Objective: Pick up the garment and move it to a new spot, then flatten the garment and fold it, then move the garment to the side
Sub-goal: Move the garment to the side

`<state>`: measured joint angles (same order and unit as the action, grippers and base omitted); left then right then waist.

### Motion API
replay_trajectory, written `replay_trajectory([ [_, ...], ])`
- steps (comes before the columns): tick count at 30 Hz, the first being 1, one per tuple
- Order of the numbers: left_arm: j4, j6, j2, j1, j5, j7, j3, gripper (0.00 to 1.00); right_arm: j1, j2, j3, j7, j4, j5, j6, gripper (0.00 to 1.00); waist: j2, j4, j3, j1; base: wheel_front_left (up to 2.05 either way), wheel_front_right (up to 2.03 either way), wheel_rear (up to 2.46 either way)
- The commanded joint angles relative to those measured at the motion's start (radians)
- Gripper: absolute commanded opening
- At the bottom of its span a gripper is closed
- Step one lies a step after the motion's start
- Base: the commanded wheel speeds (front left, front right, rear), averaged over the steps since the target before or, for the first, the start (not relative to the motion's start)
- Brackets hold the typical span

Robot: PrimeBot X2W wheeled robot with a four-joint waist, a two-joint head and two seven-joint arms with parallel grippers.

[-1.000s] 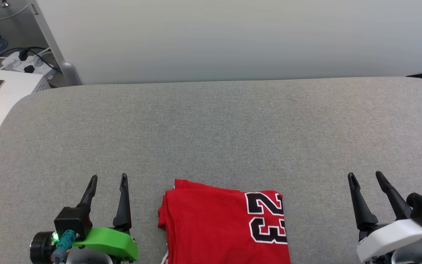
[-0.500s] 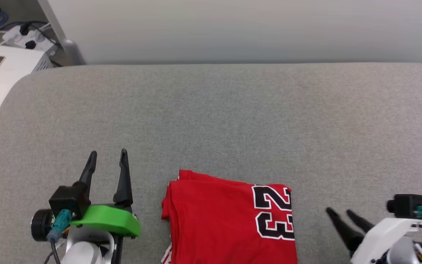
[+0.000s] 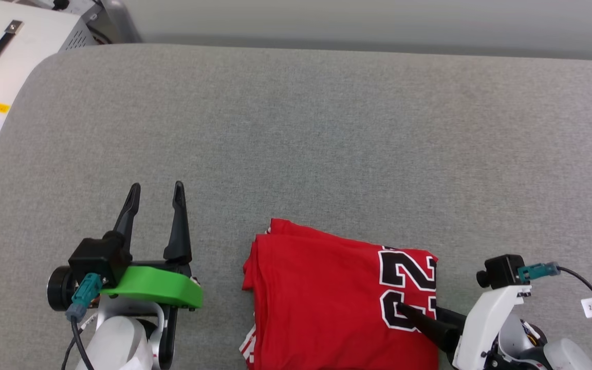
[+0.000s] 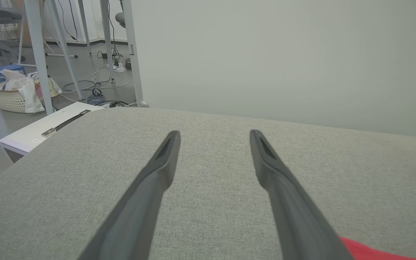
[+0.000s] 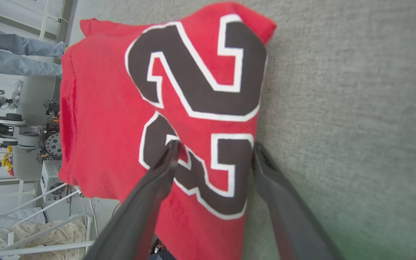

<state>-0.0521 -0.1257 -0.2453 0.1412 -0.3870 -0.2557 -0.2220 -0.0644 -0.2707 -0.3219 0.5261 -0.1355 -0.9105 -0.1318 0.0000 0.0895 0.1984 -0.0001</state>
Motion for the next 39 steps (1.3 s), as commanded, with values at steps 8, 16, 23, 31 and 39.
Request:
replay_trajectory([
  [8,-0.010,0.033,0.043,0.039,0.050,-0.006,0.027,1.00,-0.052,-0.010,-0.066,0.039,-0.079,-0.046,0.001,0.00,0.0000,0.036,0.042,0.0001,0.00,0.00,0.00],
  [16,-0.032,0.053,0.056,0.008,0.075,-0.006,0.064,1.00,-0.080,-0.055,-0.092,0.006,-0.048,-0.025,0.001,0.00,0.0000,0.007,-0.018,0.0001,0.00,0.00,0.00],
  [23,-0.032,0.065,0.052,-0.024,0.091,-0.006,0.090,1.00,-0.105,-0.133,-0.095,0.028,0.001,0.050,0.001,0.00,0.0000,-0.085,-0.064,0.0001,0.00,0.00,0.00],
  [31,-0.013,0.069,0.050,-0.050,0.109,-0.006,0.093,1.00,-0.101,-0.205,-0.031,0.071,0.023,0.131,0.001,0.00,0.0000,-0.265,-0.065,0.0001,0.00,0.00,0.00],
  [39,0.037,0.062,0.013,-0.005,0.134,0.015,0.098,1.00,-0.212,-0.208,-0.032,0.067,0.034,0.142,0.001,0.00,0.0000,-0.474,0.048,0.0001,0.00,0.00,0.00],
])
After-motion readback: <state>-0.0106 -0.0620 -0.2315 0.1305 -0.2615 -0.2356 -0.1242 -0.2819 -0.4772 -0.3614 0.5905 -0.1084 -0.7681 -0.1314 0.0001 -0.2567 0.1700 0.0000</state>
